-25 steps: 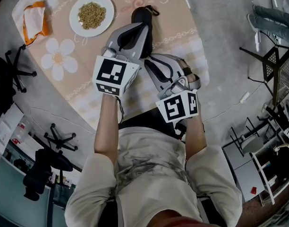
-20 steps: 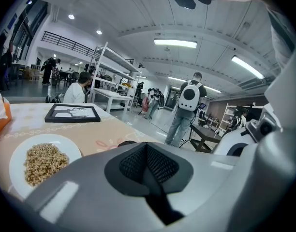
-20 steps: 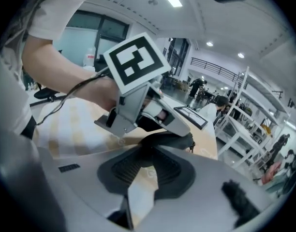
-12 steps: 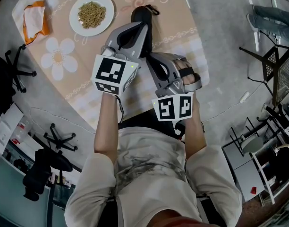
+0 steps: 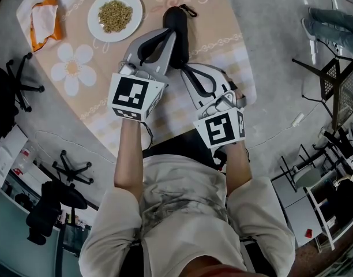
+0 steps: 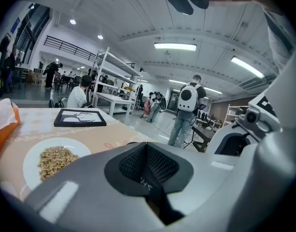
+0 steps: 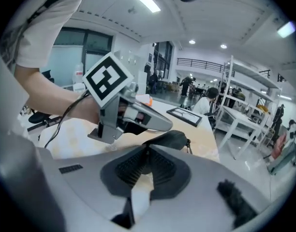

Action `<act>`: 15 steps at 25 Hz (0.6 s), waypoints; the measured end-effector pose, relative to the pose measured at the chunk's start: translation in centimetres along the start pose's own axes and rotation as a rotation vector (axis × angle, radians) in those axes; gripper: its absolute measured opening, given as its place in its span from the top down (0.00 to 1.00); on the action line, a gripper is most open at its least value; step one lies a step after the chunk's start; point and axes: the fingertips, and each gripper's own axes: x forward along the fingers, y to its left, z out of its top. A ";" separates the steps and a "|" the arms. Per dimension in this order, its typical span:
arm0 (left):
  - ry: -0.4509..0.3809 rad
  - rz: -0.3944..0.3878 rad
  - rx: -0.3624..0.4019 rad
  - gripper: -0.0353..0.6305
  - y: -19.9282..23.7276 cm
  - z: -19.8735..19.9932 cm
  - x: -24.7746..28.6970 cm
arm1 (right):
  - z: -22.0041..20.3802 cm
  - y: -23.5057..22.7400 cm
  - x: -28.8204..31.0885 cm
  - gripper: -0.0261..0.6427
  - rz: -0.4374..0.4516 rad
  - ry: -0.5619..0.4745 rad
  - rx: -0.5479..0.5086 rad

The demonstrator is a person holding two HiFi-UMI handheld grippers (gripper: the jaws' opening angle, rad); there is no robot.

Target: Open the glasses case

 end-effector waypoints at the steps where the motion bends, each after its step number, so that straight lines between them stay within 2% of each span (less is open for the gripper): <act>1: -0.005 0.010 0.005 0.93 0.1 0.0 -0.6 | 0.2 -0.1 -0.1 0.92 0.002 -0.015 0.024; 7: 0.011 0.010 0.059 0.85 -0.7 -1.4 -4.0 | 1.5 -0.6 -0.6 0.92 0.016 -0.112 0.179; 15: 0.063 -0.045 0.124 0.64 -3.1 -3.9 -6.4 | 2.8 0.0 0.0 0.93 0.050 -0.139 0.258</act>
